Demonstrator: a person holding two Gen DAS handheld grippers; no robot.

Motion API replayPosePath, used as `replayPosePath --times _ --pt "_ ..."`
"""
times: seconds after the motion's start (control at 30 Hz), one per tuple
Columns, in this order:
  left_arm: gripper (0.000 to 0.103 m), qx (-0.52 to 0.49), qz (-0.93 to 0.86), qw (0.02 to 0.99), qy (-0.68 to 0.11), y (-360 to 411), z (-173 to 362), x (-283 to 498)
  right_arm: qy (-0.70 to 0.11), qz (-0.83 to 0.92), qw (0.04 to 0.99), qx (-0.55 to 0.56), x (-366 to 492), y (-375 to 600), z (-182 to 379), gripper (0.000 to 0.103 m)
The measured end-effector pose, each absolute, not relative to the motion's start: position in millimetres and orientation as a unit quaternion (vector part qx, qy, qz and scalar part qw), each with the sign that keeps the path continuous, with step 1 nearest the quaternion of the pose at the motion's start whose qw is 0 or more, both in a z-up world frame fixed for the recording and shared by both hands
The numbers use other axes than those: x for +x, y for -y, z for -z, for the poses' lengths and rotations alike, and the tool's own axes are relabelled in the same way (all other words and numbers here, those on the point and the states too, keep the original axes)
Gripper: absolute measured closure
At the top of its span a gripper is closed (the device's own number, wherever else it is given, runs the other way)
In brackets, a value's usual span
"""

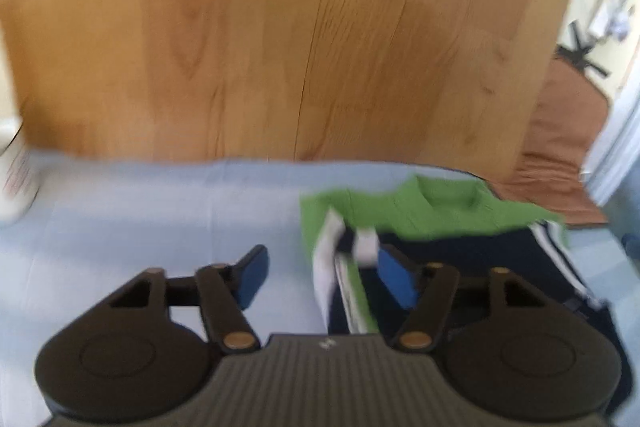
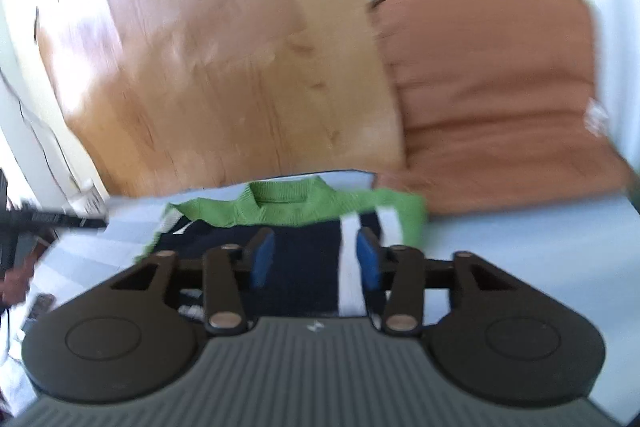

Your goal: Fold small clothes

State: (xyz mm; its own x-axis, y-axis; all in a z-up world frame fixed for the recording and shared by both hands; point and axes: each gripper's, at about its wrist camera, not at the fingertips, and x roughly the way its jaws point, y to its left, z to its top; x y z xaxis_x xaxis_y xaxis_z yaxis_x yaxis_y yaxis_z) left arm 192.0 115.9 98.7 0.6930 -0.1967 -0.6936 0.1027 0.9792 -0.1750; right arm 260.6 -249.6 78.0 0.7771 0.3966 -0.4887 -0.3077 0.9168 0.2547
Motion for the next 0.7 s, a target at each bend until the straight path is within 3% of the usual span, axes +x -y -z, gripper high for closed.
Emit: replayPosePath --times 0.07,0.13,0.2,0.23,0.3,0.33,0.37,0.43,0.5,0.7 --pt "0.007 -0.061 0.077 0.917 -0.386 -111 -85 228 -0.309 -0.201 0.927 0.071 312 236 -72 0.042" --pt "0.006 -0.067 0.083 0.913 -0.393 -108 -68 259 -0.338 -0.217 0.914 0.053 358 221 -62 0.028" --pt "0.01 -0.075 0.092 0.91 -0.397 -106 -53 276 -0.361 -0.226 0.904 0.035 396 209 -50 0.024" --pt "0.016 -0.078 0.096 0.909 -0.397 -104 -45 284 -0.376 -0.231 0.897 0.03 415 202 -42 0.023" --pt "0.058 -0.081 0.105 0.902 -0.41 -100 -30 296 -0.401 -0.227 0.887 0.012 443 191 -25 0.023" --pt "0.065 -0.085 0.113 0.896 -0.42 -99 -23 302 -0.411 -0.221 0.884 0.002 452 186 -16 0.025" --pt "0.079 -0.087 0.119 0.891 -0.428 -96 -16 306 -0.421 -0.22 0.88 -0.006 458 183 -8 0.028" --pt "0.086 -0.074 0.125 0.896 -0.419 -90 -15 302 -0.429 -0.231 0.873 -0.016 458 177 0 0.078" --pt "0.092 -0.058 0.125 0.901 -0.411 -84 -19 296 -0.415 -0.238 0.878 -0.022 443 175 -6 0.087" --pt "0.094 -0.067 0.137 0.918 -0.367 -88 -62 246 -0.358 -0.255 0.897 -0.031 366 186 -57 0.088"
